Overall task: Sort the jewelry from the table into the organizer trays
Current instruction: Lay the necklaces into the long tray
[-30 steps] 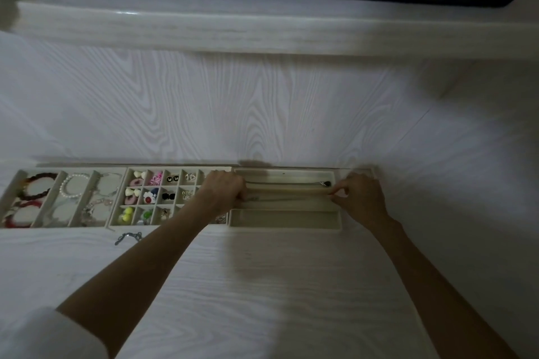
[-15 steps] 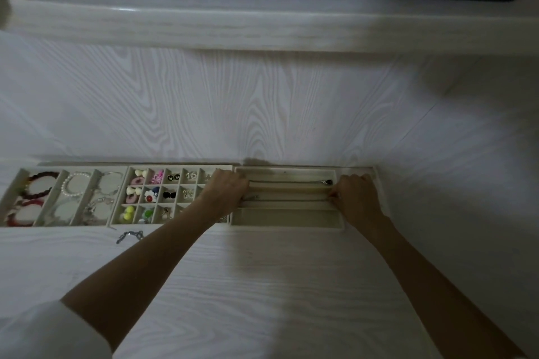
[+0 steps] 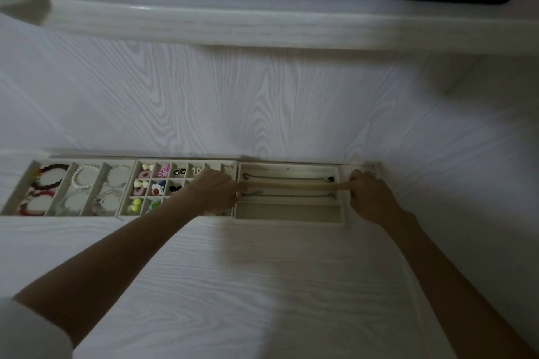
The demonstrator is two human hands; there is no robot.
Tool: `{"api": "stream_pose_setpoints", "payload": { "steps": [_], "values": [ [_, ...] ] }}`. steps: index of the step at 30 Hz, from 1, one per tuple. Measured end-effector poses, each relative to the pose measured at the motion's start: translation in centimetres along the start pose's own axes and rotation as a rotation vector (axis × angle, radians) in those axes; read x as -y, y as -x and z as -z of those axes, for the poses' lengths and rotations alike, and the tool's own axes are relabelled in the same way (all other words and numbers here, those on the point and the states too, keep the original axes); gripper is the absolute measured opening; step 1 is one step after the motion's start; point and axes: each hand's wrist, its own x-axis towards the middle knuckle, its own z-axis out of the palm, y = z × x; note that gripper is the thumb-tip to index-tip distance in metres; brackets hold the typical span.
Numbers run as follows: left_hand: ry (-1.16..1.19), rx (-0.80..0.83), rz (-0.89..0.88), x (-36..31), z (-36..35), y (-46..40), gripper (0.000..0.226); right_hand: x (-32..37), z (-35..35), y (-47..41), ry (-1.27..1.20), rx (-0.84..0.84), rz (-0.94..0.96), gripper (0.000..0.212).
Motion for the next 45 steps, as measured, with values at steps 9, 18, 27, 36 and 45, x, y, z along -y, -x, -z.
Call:
{"api": "stream_pose_setpoints", "payload": {
  "steps": [9, 18, 27, 36, 45],
  "values": [
    [-0.128, 0.235, 0.041, -1.1, 0.4, 0.1, 0.045, 1.2, -1.3, 1.5, 0.186, 0.124, -0.055, 0.055],
    [-0.104, 0.211, 0.072, -1.1, 0.2, -0.6, 0.044, 1.5, -1.1, 1.6, 0.224, 0.047, -0.034, 0.051],
    [0.020, 0.250, 0.116, -0.9, 0.3, -1.6, 0.045, 1.6, -0.7, 0.6, 0.257, 0.077, -0.045, 0.047],
    [0.110, 0.165, 0.124, -0.7, -0.1, -1.1, 0.044, 1.6, -1.5, 0.2, 0.209, -0.008, -0.065, 0.039],
    [0.385, -0.077, 0.265, -0.3, 0.1, 0.8, 0.037, 9.2, -1.1, -1.8, -0.351, 0.094, 0.132, 0.038]
  ]
}}
